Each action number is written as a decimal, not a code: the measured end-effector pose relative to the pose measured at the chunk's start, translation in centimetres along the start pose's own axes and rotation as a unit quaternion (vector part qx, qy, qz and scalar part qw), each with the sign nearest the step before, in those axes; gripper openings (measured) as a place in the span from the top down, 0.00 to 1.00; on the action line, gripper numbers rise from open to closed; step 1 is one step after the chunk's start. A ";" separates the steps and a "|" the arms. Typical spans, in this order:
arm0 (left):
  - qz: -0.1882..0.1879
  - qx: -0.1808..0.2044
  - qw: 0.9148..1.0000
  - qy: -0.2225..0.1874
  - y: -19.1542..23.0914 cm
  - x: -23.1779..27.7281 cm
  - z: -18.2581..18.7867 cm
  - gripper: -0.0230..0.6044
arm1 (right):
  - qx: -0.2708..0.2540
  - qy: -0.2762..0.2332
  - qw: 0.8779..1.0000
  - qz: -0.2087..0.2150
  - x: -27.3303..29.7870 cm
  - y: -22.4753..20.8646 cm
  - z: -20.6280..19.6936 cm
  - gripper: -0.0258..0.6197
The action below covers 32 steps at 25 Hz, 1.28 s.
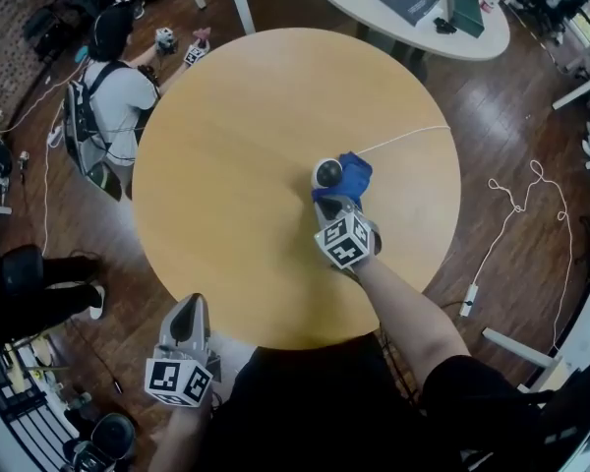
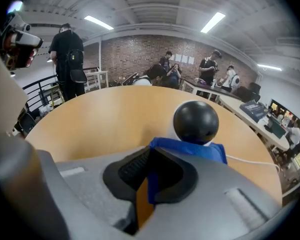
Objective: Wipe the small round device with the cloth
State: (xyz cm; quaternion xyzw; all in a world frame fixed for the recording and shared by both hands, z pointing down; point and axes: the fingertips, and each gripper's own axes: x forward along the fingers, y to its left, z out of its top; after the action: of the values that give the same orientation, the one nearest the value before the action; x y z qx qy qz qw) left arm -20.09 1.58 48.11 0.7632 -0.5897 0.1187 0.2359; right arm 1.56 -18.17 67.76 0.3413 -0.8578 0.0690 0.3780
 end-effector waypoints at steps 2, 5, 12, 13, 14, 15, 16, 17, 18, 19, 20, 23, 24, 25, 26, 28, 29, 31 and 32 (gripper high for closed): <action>-0.003 0.003 1.000 0.003 0.3 -0.1 -0.1 0.96 | 0.015 0.003 1.000 -0.004 0.1 0.1 -0.5 0.93; -0.013 0.006 1.000 0.003 1.0 0.4 0.0 0.96 | 0.034 0.006 0.999 -0.012 -0.3 0.2 -1.1 0.93; -0.062 0.021 0.998 -0.007 0.4 2.2 1.4 0.96 | 0.036 0.006 0.999 -0.017 -3.4 2.5 -1.8 0.93; -0.070 0.022 0.997 -0.007 -0.1 2.4 1.4 0.96 | 0.037 0.011 0.999 -0.012 -4.0 3.3 -2.4 0.93; -0.079 0.023 0.997 -0.006 -0.4 2.7 1.5 0.96 | 0.038 0.017 0.999 -0.005 -4.6 4.2 -3.0 0.93; -0.090 0.024 0.996 -0.006 -0.8 3.1 1.6 0.96 | 0.040 0.021 0.999 0.003 -5.1 5.2 -3.6 0.93; -0.103 0.026 0.994 -0.005 -1.1 3.5 1.7 0.96 | 0.046 0.020 0.999 0.011 -5.7 6.1 -3.9 0.93; -0.115 0.027 0.993 -0.005 -1.5 4.0 1.7 0.96 | 0.056 0.011 0.998 0.019 -6.4 6.9 -3.9 0.92; -0.126 0.028 0.992 -0.005 -1.8 4.5 1.7 0.96 | 0.069 -0.008 0.997 0.024 -7.1 7.6 -3.6 0.89; -0.136 0.028 0.990 -0.005 -2.0 4.9 1.6 0.96 | 0.085 -0.030 0.996 0.026 -7.9 8.1 -3.1 0.81; -0.144 0.028 0.989 -0.006 -2.2 5.5 1.6 0.96 | 0.101 -0.051 0.993 0.026 -8.7 8.3 -2.8 0.78; -0.172 0.037 0.984 -0.016 -3.0 7.5 1.8 0.96 | 0.134 -0.094 0.986 0.014 -11.4 8.0 -2.0 0.75; -0.183 0.048 0.982 -0.021 -3.5 8.0 2.0 0.96 | 0.134 -0.101 0.986 0.007 -12.4 7.8 -1.7 0.75; -0.196 0.059 0.979 -0.026 -4.2 8.5 2.2 0.96 | 0.131 -0.106 0.986 -0.002 -13.5 7.5 -1.4 0.75; -0.208 0.071 0.975 -0.029 -4.9 8.9 2.3 0.96 | 0.125 -0.111 0.986 -0.014 -14.6 7.2 -0.9 0.75; -0.232 0.087 0.968 -0.028 -6.2 9.8 2.1 0.96 | 0.115 -0.124 0.985 -0.040 -16.8 6.7 0.3 0.75; -0.242 0.090 0.966 -0.024 -6.8 10.2 1.9 0.96 | 0.117 -0.132 0.983 -0.054 -18.0 6.5 0.9 0.75; -0.262 0.095 0.960 -0.016 -7.9 10.8 1.2 0.96 | 0.128 -0.150 0.978 -0.076 -20.3 6.4 2.1 0.86; -0.273 0.097 0.957 -0.015 -8.6 10.9 0.8 0.96 | 0.130 -0.160 0.975 -0.083 -21.4 6.6 2.6 0.95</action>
State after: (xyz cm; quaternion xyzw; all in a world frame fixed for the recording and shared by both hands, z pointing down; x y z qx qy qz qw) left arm -8.96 -6.40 50.52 0.9160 -0.3482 0.0955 0.1751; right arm 6.03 -2.73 51.97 0.4639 -0.8596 0.0934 0.1929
